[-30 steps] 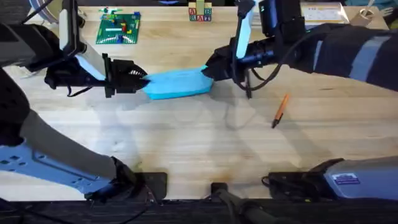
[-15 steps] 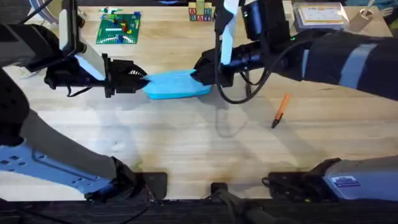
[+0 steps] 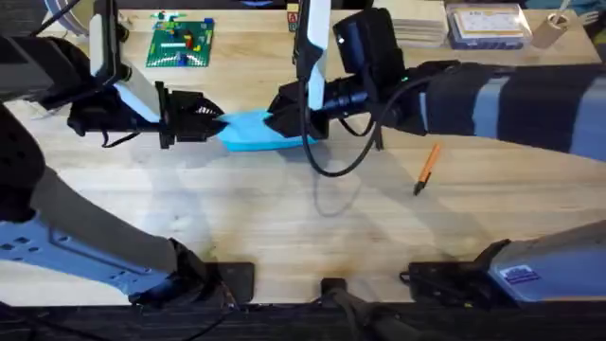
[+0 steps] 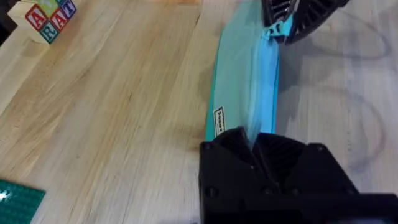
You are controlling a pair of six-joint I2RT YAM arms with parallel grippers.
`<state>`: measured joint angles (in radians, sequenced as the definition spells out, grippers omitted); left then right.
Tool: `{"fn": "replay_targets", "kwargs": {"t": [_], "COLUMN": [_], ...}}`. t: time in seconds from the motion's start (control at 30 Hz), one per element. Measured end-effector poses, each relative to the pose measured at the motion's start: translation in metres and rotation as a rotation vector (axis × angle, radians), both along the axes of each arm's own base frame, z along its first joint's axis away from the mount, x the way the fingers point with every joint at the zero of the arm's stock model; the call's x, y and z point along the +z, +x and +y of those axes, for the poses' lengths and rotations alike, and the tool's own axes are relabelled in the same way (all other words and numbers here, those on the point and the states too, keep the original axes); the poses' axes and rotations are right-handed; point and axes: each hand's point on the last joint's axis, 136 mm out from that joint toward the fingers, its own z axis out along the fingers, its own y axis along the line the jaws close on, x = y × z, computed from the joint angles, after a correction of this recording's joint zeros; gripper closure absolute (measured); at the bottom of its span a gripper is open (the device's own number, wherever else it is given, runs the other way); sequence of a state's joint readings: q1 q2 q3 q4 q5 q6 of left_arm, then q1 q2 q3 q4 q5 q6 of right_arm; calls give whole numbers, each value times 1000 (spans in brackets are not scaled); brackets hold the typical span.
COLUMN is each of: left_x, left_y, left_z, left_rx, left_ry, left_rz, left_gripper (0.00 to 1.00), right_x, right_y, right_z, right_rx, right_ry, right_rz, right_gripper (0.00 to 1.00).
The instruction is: Unzip the bag, pick up the pens from the table one at a time and place them inside, then zip the bag closed.
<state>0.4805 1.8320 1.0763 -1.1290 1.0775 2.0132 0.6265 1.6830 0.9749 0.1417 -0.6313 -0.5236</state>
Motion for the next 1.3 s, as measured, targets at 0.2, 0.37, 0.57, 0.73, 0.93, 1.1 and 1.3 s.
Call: {"fn": "replay_targets", "kwargs": {"t": [0.2,0.37,0.57,0.73,0.93,1.1,1.3], "left_x": [0,0,0,0,0,0,0], "left_y": [0,0,0,0,0,0,0], "left_z": [0,0,1,1,1,3,4], "left_rx": [0,0,2,3,3,8,12], "left_ry": [0,0,0,0,0,0,2], "left_rz": [0,0,0,1,0,0,-1], "left_gripper": [958,958,958,958,958,958,958], "right_x": [-8,-7,-6,-9,-3,-1,-2], "right_y": [-3,-5,-5,-8,-6,-6,-10], "right_z": [14,23,35,43,49,52,57], "right_rx": [30,46,54,60,48,32,29], "right_ry": [15,32,59,76,107,122,122], "right_rz": [-19,-44,-67,-62,-66,-48,-38], "right_gripper": [971,971,971,971,971,971,972]}}
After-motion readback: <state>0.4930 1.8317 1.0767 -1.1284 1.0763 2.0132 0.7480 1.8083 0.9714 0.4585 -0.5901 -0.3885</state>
